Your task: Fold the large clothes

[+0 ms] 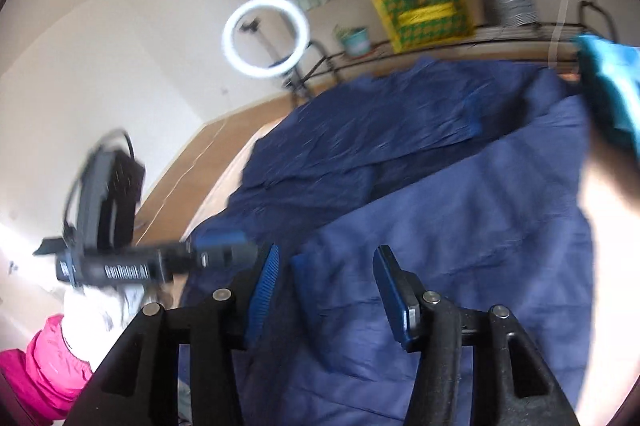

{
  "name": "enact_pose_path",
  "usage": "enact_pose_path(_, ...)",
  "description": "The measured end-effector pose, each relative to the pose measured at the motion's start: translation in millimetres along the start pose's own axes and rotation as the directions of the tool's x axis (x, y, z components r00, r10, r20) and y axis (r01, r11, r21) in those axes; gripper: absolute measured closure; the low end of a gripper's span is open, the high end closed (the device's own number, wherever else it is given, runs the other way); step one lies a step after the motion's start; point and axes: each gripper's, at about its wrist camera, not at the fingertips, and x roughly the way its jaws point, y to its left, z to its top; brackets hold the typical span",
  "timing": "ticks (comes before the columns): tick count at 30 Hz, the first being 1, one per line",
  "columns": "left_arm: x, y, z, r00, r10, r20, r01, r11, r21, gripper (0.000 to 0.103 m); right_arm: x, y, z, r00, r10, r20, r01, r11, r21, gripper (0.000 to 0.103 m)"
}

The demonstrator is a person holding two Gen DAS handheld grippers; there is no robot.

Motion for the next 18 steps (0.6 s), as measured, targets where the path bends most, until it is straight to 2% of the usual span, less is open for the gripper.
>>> enact_pose_path(3,19.5,-11.8,-4.1,0.999,0.022,-0.048,-0.021,1.0,0.018,0.039,-20.3,-25.9,0.6,0.999,-0.034,0.035,0.032,0.998,0.057,0.05)
enact_pose_path(6,34.1,-14.3,-3.0,0.997,0.024,-0.077,-0.025,1.0,-0.014,0.039,-44.4,-49.2,-1.4,0.996,-0.058,0.065,0.051,0.993,0.108,0.05)
enact_pose_path(12,55.3,-13.1,2.9,0.992,0.094,-0.083,-0.097,0.995,-0.024,0.04,-64.4,-68.2,1.2,0.992,-0.071,0.1,0.054,0.986,0.161,0.05)
enact_pose_path(14,59.4,-13.1,5.3,0.987,0.136,-0.083,-0.137,0.991,-0.01,0.066,-67.5,-65.9,3.5,0.992,-0.071,0.109,0.053,0.986,0.161,0.05)
enact_pose_path(17,60.1,-13.7,8.8,0.982,0.171,-0.079,-0.169,0.985,0.029,0.084,-71.1,-62.3,7.0,0.989,-0.077,0.124,0.059,0.988,0.142,0.05)
enact_pose_path(18,58.1,-15.6,11.1,0.982,0.176,-0.073,-0.173,0.984,0.049,0.087,-72.4,-61.8,8.4,0.988,-0.084,0.127,0.066,0.989,0.135,0.05)
